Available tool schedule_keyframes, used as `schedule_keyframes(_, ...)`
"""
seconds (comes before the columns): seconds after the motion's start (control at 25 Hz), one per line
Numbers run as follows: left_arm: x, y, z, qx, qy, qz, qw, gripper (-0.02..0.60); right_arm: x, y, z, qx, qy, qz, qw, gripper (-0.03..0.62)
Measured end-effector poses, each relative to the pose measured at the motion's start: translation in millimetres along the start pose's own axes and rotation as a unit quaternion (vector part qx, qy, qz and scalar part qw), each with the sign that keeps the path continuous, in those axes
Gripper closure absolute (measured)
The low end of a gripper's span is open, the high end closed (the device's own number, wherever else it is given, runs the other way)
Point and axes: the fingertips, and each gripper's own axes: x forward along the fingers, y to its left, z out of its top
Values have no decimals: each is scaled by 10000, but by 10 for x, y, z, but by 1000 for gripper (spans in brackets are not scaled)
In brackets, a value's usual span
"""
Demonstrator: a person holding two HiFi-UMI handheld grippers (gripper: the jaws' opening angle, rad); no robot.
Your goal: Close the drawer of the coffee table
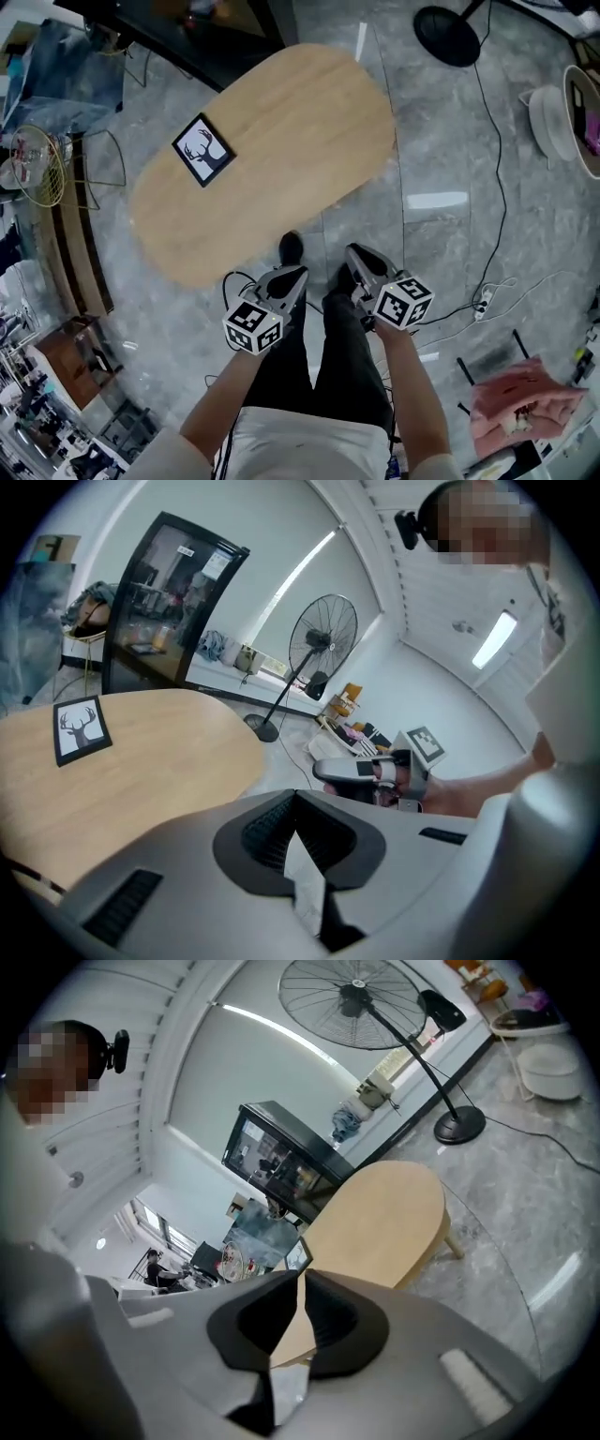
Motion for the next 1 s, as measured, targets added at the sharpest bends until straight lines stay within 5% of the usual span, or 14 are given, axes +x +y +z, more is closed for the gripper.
schedule_keyframes(0.16, -246, -316, 386, -327, -177, 59, 9993, 575, -359, 454, 275, -297, 86, 11, 9995, 579)
schedule_keyframes(0.4, -609, -817, 1100, -46, -588, 187, 9981, 575, -778, 1071, 768, -884, 72, 156, 9959, 583)
schedule_keyframes(0.6, -919, -1231, 1466, -73, -940, 252, 9952, 575, -1045, 1351, 927, -1033, 287, -470, 9931, 583)
schedule_keyframes(1.0, -1605, -1862, 2033, 152, -1421, 347, 9891, 575, -1402, 2426, 1384, -2700, 347, -142, 9621, 583)
